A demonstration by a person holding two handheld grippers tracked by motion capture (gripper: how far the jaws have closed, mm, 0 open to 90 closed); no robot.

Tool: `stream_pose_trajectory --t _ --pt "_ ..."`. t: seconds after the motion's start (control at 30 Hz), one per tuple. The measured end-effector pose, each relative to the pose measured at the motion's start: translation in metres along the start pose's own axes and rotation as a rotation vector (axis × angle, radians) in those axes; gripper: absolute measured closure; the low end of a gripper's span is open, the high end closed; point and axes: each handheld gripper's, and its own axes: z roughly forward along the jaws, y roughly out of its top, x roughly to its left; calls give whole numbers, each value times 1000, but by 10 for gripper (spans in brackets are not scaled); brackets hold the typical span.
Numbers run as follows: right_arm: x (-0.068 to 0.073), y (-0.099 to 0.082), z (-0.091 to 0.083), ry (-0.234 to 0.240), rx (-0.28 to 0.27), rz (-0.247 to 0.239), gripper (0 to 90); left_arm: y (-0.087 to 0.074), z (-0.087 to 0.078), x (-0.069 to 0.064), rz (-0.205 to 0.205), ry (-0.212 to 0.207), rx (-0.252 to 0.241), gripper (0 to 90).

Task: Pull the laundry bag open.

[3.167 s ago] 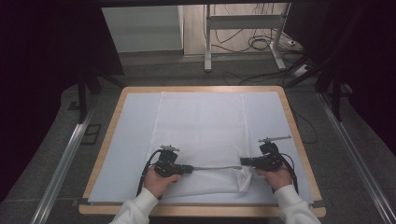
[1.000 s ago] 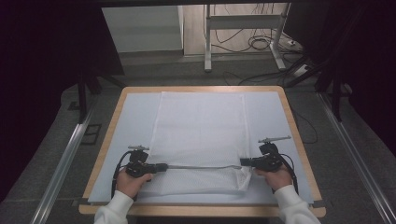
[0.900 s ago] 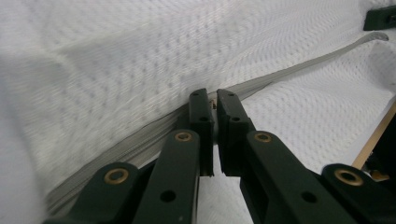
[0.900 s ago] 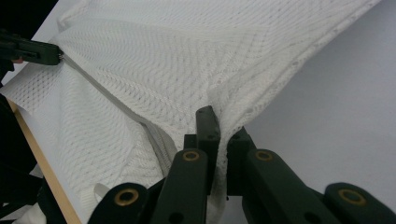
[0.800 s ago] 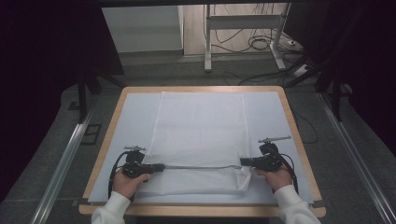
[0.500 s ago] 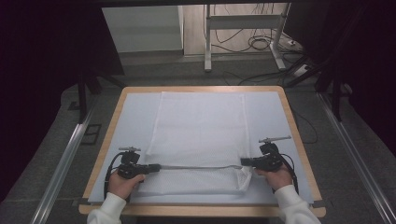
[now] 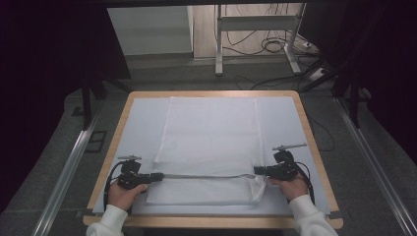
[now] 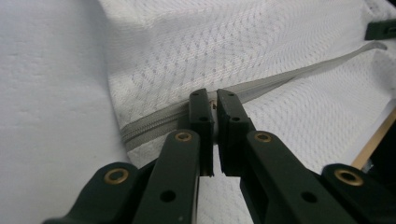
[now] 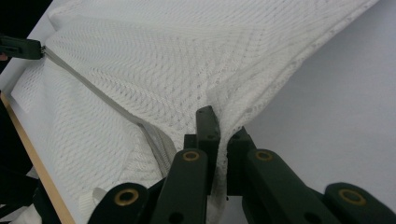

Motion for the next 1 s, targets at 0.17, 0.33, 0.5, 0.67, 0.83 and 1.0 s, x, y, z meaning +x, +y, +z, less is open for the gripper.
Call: stream_pose_trajectory --t 0.17,0.33,0.5,0.67,0.83,1.0 --pt "0 0 0 -1 1 3 877 -2 -5 5 -13 9 -10 865" --pt "0 0 0 -3 1 1 877 -3 -11 12 -25 13 -22 865" --pt "0 0 1 -8 2 -3 877 -5 -14 14 -25 18 -24 865" --pt "-1 0 0 -7 -1 -2 877 -6 -17 19 -32 25 -25 865" --pt "-1 0 0 -10 -1 0 877 -8 -22 23 -41 37 -30 866" --pt "-1 0 0 -10 -1 0 877 -8 -23 25 -39 52 -27 865"
